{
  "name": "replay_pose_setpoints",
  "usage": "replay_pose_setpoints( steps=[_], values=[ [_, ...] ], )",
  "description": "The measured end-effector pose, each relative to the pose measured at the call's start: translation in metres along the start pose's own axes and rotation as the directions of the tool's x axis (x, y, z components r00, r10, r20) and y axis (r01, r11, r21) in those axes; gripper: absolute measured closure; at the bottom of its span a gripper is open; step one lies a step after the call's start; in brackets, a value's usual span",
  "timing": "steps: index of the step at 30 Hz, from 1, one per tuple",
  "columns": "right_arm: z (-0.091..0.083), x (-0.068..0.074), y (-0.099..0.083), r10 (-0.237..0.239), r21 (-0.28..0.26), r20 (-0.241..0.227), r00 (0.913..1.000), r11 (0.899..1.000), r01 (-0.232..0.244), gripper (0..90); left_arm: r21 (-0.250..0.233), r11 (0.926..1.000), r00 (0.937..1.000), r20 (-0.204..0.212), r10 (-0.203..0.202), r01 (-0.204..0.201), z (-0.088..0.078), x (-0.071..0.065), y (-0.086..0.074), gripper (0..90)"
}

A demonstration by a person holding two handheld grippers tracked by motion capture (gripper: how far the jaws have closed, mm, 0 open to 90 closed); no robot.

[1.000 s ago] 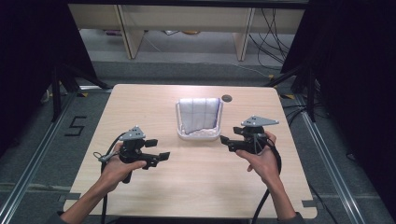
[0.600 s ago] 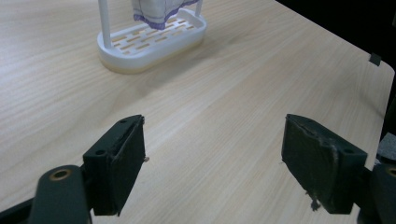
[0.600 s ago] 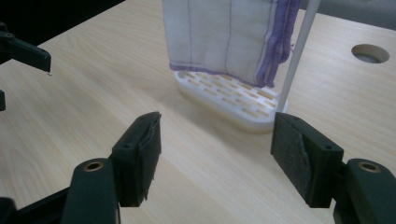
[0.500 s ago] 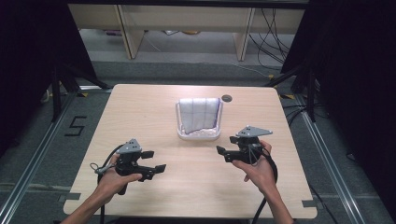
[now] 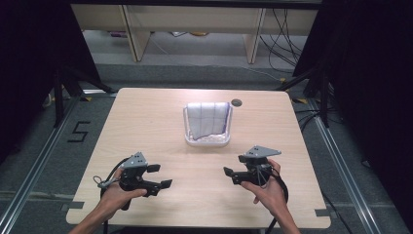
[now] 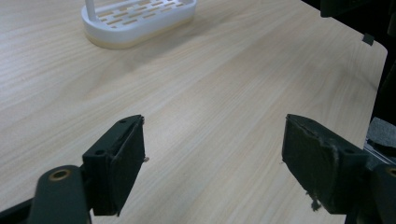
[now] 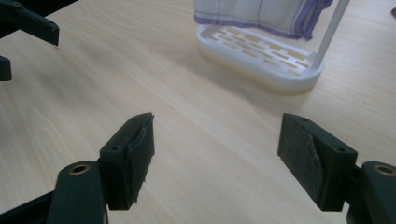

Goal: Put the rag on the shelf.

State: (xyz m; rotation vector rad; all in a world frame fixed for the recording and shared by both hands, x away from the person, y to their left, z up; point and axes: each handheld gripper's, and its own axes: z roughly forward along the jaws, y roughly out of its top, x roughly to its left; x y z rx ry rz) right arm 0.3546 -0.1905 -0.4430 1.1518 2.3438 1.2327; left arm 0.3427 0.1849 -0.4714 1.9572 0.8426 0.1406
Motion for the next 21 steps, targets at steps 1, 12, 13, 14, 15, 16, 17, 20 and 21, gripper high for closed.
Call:
replay_pose_setpoints(
  steps=[1,12,13,14,15,16,17,20,21],
  values=[
    [0.002,-0.001,-0.002,-0.018,-0.008,-0.022,0.9996,1.000,0.018,27.7,0.003,1.0000,1.0000,0.007,0.001,-0.001,0.000,0.000,-0.001,21.0],
    [0.001,0.009,-0.024,0.007,0.009,-0.034,0.9994,1.000,-0.006,23.4,0.005,1.0000,0.9999,0.016,0.004,-0.004,-0.003,-0.003,-0.017,20.4],
    [0.001,0.009,-0.024,0.007,0.009,-0.034,0.9994,1.000,-0.006,23.4,0.004,1.0000,1.0000,0.006,0.005,-0.005,-0.004,-0.004,-0.018,20.4],
    [0.000,0.010,-0.028,0.006,0.012,-0.022,0.9997,1.000,-0.006,23.1,0.011,0.9998,0.9998,0.008,0.017,-0.017,-0.005,-0.004,-0.021,20.3],
    [-0.001,0.013,-0.030,0.036,0.025,-0.021,0.9991,0.999,-0.036,22.9,-0.001,0.9999,0.9999,0.006,0.011,-0.011,-0.005,-0.005,-0.022,20.2],
    [-0.001,0.012,-0.032,0.018,0.026,-0.026,0.9995,0.999,-0.018,22.5,-0.003,0.9999,0.9999,0.009,0.010,-0.010,-0.006,-0.005,-0.023,20.2],
    [0.001,0.011,-0.034,0.005,0.011,-0.031,0.9995,1.000,-0.004,21.9,-0.002,1.0000,0.9999,0.009,0.008,-0.008,-0.007,-0.006,-0.025,20.2],
    [0.000,0.014,-0.039,0.013,0.027,-0.031,0.9994,1.000,-0.012,19.6,-0.003,1.0000,1.0000,0.009,0.001,-0.001,-0.007,-0.006,-0.028,20.1],
    [0.000,0.015,-0.041,0.020,0.027,-0.027,0.9994,0.999,-0.019,18.3,0.007,0.9999,0.9999,0.009,0.008,-0.008,-0.008,-0.006,-0.030,20.1]
  ],
)
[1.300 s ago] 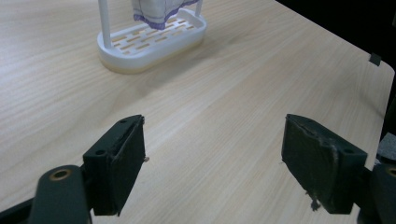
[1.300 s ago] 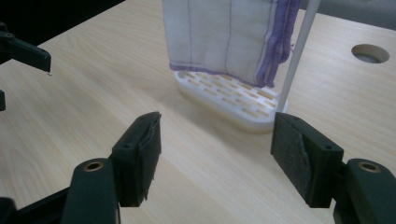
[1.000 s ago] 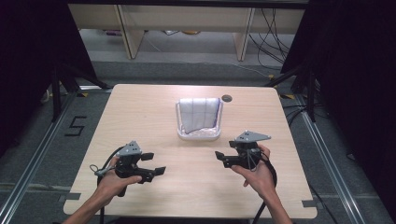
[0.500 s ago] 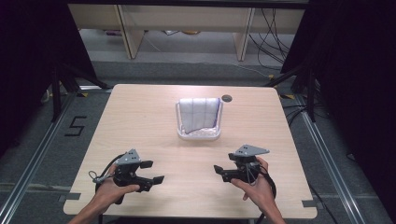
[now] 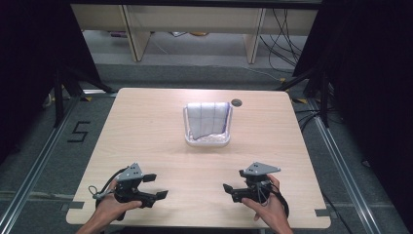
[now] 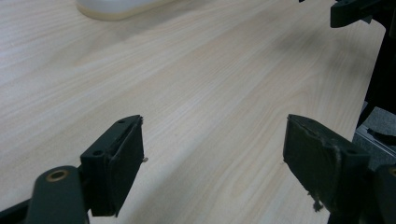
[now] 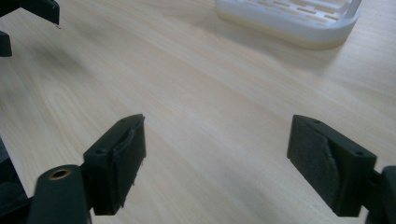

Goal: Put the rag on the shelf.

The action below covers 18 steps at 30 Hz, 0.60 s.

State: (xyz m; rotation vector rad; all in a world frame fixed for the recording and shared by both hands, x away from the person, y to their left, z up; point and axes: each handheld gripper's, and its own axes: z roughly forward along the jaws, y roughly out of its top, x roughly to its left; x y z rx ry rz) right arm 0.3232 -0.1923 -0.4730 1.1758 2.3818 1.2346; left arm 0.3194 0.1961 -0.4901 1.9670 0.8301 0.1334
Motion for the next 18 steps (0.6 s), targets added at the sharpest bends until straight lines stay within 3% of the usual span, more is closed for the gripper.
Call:
replay_pose_setpoints(
  steps=[3,4,5,6,9,12,13,16,18],
  values=[
    [0.001,0.003,-0.007,-0.014,0.007,-0.008,0.9999,1.000,0.014,17.5,-0.007,1.0000,1.0000,0.000,-0.003,0.003,-0.001,-0.001,-0.004,20.1],
    [-0.001,0.008,-0.010,0.000,0.016,0.009,1.0000,1.000,0.000,17.4,-0.003,1.0000,1.0000,-0.009,-0.002,0.002,-0.002,-0.003,-0.007,20.1],
    [0.000,0.006,-0.012,-0.028,0.013,0.007,0.9996,1.000,0.028,17.4,-0.003,1.0000,1.0000,-0.009,-0.002,0.002,-0.002,-0.003,-0.007,20.1],
    [-0.001,0.008,-0.013,-0.019,0.018,0.018,0.9997,1.000,0.019,17.1,0.003,1.0000,0.9998,-0.018,-0.003,0.003,-0.001,-0.007,-0.011,20.1],
    [-0.001,0.011,-0.016,-0.012,0.015,0.027,0.9995,1.000,0.012,16.9,0.012,0.9998,0.9999,-0.008,0.015,-0.015,0.001,-0.011,-0.015,20.1],
    [-0.001,0.014,-0.022,-0.036,0.031,0.035,0.9988,0.999,0.035,16.9,0.032,0.9984,0.9988,-0.012,0.047,-0.047,0.001,-0.016,-0.016,20.0],
    [-0.001,0.015,-0.023,-0.033,0.038,0.031,0.9990,0.999,0.032,16.9,0.041,0.9963,0.9970,-0.012,0.076,-0.076,0.001,-0.017,-0.017,20.0],
    [0.000,0.016,-0.025,-0.038,0.053,0.023,0.9990,0.998,0.037,16.8,0.054,0.9945,0.9956,-0.021,0.091,-0.090,0.002,-0.016,-0.017,19.9],
    [0.002,0.016,-0.026,-0.040,0.056,0.026,0.9989,0.998,0.038,16.8,0.044,0.9963,0.9968,-0.026,0.076,-0.075,0.004,-0.017,-0.018,19.7]
  ],
)
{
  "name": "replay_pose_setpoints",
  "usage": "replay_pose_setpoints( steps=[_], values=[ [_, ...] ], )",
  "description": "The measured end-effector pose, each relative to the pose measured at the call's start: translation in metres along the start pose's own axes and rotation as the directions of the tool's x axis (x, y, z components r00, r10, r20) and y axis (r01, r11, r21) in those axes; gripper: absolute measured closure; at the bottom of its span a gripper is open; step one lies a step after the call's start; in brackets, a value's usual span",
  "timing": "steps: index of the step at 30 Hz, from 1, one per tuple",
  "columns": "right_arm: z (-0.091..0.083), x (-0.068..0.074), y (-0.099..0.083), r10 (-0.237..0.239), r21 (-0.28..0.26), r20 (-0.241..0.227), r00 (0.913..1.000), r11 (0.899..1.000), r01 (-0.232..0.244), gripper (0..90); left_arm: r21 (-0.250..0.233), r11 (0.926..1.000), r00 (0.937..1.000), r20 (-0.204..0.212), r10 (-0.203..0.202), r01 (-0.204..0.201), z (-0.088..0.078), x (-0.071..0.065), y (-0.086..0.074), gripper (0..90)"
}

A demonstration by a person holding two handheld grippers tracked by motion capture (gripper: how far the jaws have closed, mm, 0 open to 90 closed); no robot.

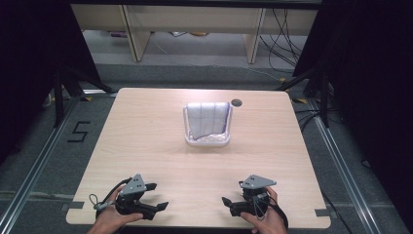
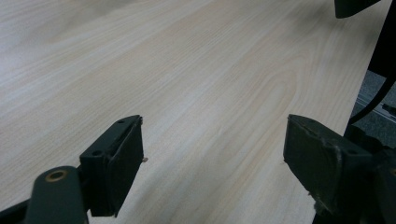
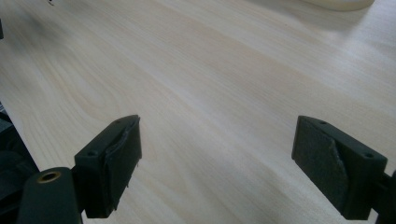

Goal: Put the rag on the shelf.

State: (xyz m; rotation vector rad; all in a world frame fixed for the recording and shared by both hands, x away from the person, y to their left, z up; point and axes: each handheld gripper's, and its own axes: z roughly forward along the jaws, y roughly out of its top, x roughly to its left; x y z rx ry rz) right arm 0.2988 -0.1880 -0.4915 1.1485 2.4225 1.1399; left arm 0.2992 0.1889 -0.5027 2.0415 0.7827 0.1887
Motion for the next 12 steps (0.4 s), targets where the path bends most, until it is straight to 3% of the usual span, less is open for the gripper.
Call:
replay_pose_setpoints(
  steps=[5,6,9,10,12],
  values=[
    [-0.0003,0.0005,0.0005,0.003,-0.004,-0.001,1.0000,1.000,-0.003,16.8,0.018,0.9997,0.9998,-0.014,0.014,-0.014,-0.0015,0.0021,0.0004,19.7],
    [-0.0003,0.0002,0.0005,0.001,-0.003,-0.002,1.0000,1.000,-0.001,16.8,0.014,0.9999,1.0000,0.002,0.006,-0.006,-0.0009,0.0031,0.0003,19.7],
    [-0.0002,0.0003,0.0005,0.003,-0.001,0.002,1.0000,1.000,-0.003,16.7,0.001,1.0000,1.0000,-0.004,-0.006,0.006,-0.0002,0.0032,-0.0003,19.7],
    [0.0006,-0.0005,0.0007,-0.016,-0.006,0.001,0.9999,1.000,0.016,16.7,0.013,0.9999,0.9999,-0.012,0.010,-0.010,-0.0011,0.0050,0.0001,19.7],
    [0.0011,-0.0011,0.0006,-0.034,-0.010,0.006,0.9994,0.999,0.034,16.7,0.003,1.0000,0.9999,-0.014,0.002,-0.002,-0.0002,0.0047,-0.0004,19.7]
  ],
)
